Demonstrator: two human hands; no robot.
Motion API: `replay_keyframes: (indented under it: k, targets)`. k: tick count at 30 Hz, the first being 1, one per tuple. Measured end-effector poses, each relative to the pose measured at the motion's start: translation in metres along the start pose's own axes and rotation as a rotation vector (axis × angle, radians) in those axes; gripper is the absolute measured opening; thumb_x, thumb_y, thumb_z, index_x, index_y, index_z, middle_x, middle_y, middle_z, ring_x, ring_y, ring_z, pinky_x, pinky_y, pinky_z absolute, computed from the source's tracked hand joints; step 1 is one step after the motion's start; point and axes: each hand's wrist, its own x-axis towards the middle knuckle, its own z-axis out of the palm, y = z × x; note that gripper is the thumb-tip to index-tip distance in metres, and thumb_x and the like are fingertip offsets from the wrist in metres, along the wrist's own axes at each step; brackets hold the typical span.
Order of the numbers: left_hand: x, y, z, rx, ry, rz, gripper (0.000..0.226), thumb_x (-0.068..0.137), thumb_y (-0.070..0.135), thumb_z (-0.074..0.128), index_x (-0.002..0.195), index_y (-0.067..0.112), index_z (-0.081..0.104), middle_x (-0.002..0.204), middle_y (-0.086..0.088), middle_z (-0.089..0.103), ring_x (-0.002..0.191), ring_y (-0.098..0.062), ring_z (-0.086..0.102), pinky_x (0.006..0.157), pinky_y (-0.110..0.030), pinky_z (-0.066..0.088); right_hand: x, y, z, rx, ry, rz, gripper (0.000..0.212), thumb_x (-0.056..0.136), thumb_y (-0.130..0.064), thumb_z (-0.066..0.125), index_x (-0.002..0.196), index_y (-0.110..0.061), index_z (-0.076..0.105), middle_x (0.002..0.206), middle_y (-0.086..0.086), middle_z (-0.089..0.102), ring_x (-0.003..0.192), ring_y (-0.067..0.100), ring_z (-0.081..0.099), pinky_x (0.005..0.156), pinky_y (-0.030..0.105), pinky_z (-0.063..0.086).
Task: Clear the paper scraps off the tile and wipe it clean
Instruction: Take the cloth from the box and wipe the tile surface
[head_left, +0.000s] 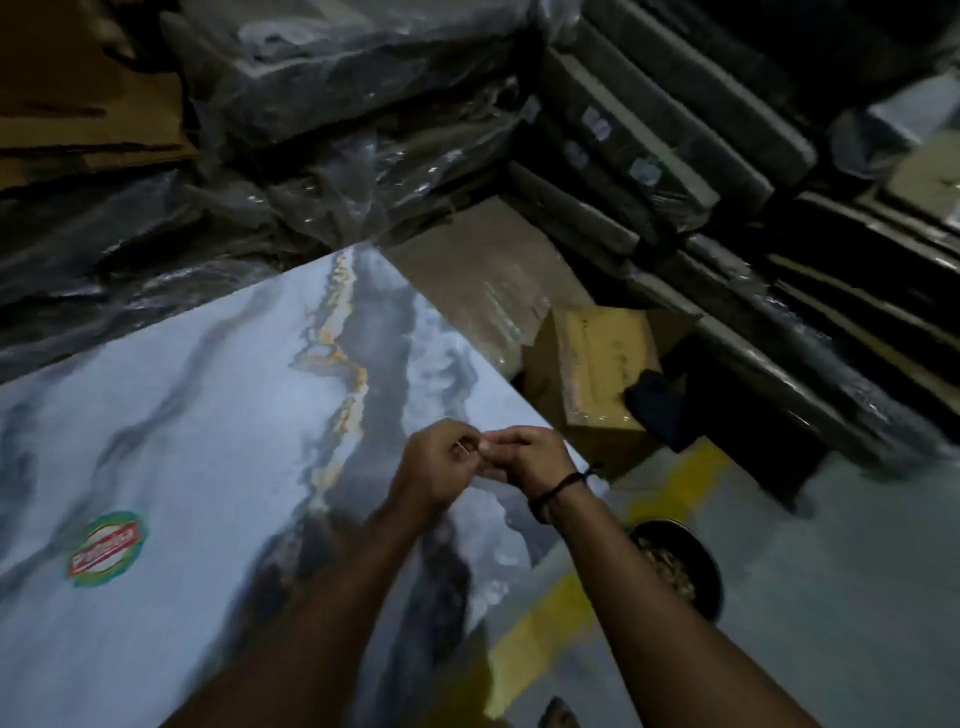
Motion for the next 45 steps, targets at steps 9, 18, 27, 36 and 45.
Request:
replay_keyframes:
  k: [9,18,27,36,45]
  targets:
    - [0.036,0.093,0.15,0.133,-0.395,0.103,0.04,0.084,0.036,0.068,0.121,0.023,0.063,0.119,0.001,0.064,0.099,-0.007,0.057,0.077,-0.015,0.036,-0.017,0.022,-0.254,0.092,0.532,0.005,0.006,0.082,0.014,0.063,0.085,0.009,0.063,0.08,0.017,0.063,0.053,0.019,0.066,0.049,0.021,0.055]
    - [0.074,0.064,0.205,0.705,-0.429,0.173,0.071,0.079,0.079,0.03,0.111,0.029,0.067,0.115,0.006,0.068,0.103,-0.016,0.062,0.092,-0.038,0.044,0.056,0.134,-0.418,-0.054,0.761,0.257,0.026,0.079,0.01,0.07,0.06,-0.006,0.063,0.076,0.013,0.066,0.081,0.028,0.063,0.085,0.039,0.054]
    - [0.065,0.06,0.228,0.846,-0.442,0.169,0.061,0.075,0.084,0.031,0.104,0.043,0.065,0.112,0.018,0.067,0.098,-0.009,0.065,0.088,-0.038,0.049,0.134,0.259,-0.46,-0.046,0.776,0.379,0.025,0.092,-0.004,0.058,0.116,0.001,0.065,0.117,0.021,0.064,0.102,0.034,0.062,0.082,0.032,0.048]
    - [0.062,0.048,0.231,0.723,-0.325,0.277,0.066,0.075,0.085,0.025,0.095,0.039,0.069,0.066,0.025,0.061,0.058,-0.006,0.062,0.062,-0.031,0.051,0.156,0.296,-0.452,-0.19,0.776,0.396,0.037,0.096,-0.01,0.053,0.133,-0.003,0.054,0.138,0.018,0.052,0.125,0.038,0.048,0.105,0.041,0.039]
    - [0.065,0.055,0.226,0.876,-0.486,0.102,0.07,0.075,0.083,0.025,0.118,0.039,0.059,0.122,0.013,0.064,0.106,-0.011,0.061,0.095,-0.038,0.042,0.138,0.191,-0.376,-0.114,0.632,0.144,0.048,0.095,-0.014,0.06,0.138,0.001,0.047,0.14,0.017,0.05,0.129,0.033,0.048,0.109,0.044,0.038]
